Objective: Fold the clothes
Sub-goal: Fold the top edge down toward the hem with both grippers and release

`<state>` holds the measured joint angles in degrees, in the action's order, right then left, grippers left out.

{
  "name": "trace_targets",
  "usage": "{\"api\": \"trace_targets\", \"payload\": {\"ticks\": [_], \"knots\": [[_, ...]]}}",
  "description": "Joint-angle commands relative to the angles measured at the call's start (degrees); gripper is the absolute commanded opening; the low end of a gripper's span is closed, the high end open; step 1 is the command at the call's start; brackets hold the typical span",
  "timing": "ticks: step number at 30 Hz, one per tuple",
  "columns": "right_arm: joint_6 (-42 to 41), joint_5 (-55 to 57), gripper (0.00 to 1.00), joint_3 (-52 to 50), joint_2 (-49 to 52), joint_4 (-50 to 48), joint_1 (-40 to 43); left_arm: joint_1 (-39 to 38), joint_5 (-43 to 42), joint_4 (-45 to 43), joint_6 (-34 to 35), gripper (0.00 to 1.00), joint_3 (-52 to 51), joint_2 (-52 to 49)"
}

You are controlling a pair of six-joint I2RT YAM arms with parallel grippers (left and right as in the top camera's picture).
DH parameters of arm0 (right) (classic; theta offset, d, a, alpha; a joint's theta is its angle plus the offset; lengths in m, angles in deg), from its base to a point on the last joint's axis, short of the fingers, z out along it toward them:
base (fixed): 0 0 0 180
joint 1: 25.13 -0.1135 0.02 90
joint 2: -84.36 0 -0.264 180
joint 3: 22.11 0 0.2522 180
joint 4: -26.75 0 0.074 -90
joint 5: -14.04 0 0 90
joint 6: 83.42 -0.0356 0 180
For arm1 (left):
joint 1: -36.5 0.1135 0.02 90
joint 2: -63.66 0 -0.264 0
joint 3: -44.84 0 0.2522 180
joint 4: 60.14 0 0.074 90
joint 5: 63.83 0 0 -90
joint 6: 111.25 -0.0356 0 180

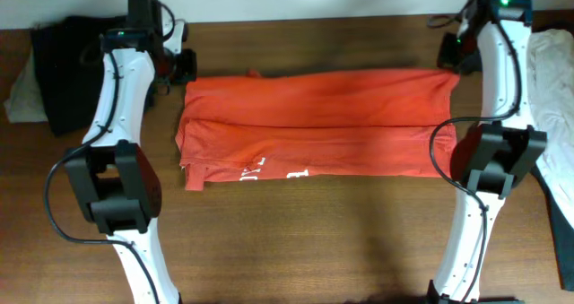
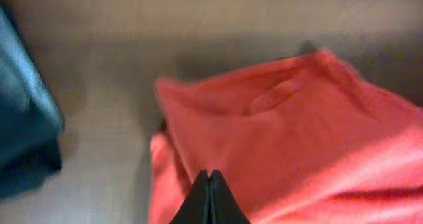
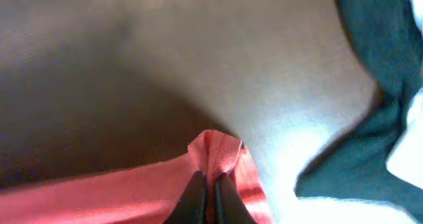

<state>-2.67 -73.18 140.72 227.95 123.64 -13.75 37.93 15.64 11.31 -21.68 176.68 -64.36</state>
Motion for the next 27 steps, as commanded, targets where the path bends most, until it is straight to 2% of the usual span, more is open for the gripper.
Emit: {"api": "trace_targets", "payload": {"ticks": [1,11,16,19,27], "knots": [[-0.68,-2.14,0.04,1.38,-0.5,2.99,2.78,2.89,-0.17,5.03,0.83,0.01,0.37,1.42],[-0.59,-2.56,0.04,1.36,-0.5,14.23,3.65,2.03,-0.22,17.46,0.85,0.01,0.26,1.42],[-0.35,-2.95,0.04,-0.04,-0.5,14.23,3.58,1.6,-0.13,24.37,0.79,0.01,0.09,1.42],[2.82,-6.75,0.04,-1.18,-0.5,14.23,3.58,1.6,0.11,27.12,0.79,0.01,0.09,1.42],[4.39,-7.34,0.04,-15.85,-8.39,14.23,3.58,1.6,0.52,29.86,0.76,0.01,-1.09,1.42]]}}
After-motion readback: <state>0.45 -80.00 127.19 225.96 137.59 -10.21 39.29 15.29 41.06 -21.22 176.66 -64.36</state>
